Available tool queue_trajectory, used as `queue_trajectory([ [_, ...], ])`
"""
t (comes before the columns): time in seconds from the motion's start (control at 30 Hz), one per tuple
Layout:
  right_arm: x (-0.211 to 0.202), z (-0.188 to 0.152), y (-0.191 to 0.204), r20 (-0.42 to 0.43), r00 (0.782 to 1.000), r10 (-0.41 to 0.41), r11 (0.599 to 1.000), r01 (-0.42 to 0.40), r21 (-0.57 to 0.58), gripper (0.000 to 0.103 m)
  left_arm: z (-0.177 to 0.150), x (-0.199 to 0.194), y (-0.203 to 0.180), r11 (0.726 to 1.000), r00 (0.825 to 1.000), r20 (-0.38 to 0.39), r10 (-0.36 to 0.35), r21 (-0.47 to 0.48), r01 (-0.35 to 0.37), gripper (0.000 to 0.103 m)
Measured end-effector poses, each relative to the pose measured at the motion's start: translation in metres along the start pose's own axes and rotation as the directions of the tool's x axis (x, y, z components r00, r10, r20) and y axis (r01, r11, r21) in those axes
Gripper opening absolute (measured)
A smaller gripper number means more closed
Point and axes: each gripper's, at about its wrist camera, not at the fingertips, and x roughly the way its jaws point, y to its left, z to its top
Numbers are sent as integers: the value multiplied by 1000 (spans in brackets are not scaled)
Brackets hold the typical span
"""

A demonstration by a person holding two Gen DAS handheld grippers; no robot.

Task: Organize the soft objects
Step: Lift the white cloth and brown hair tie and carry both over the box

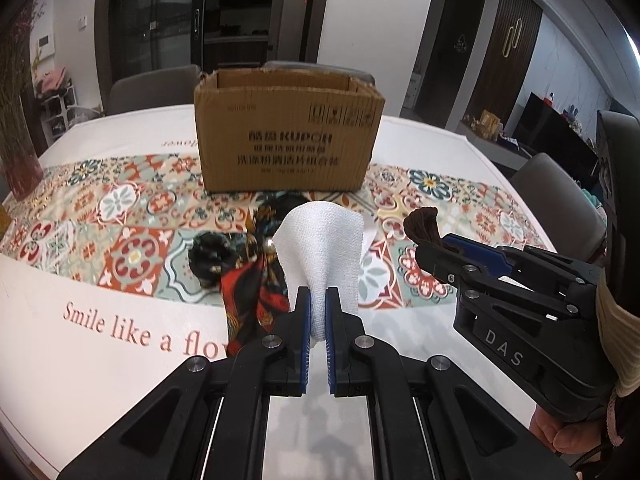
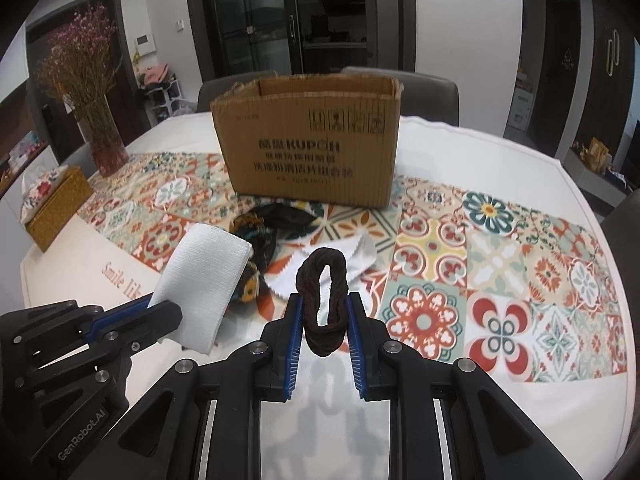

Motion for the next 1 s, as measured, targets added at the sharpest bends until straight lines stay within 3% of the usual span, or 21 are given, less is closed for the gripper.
queue_trajectory([
  [0.53, -35, 41, 12, 112, 994, -18, 1000, 17, 13, 23, 45, -30, 11, 999, 993, 117, -7, 36, 2, 8],
  [1.0, -45, 86, 21, 215, 975, -63, 998, 56, 36, 23, 89, -37, 26, 998, 976, 215, -14, 69, -1, 8],
])
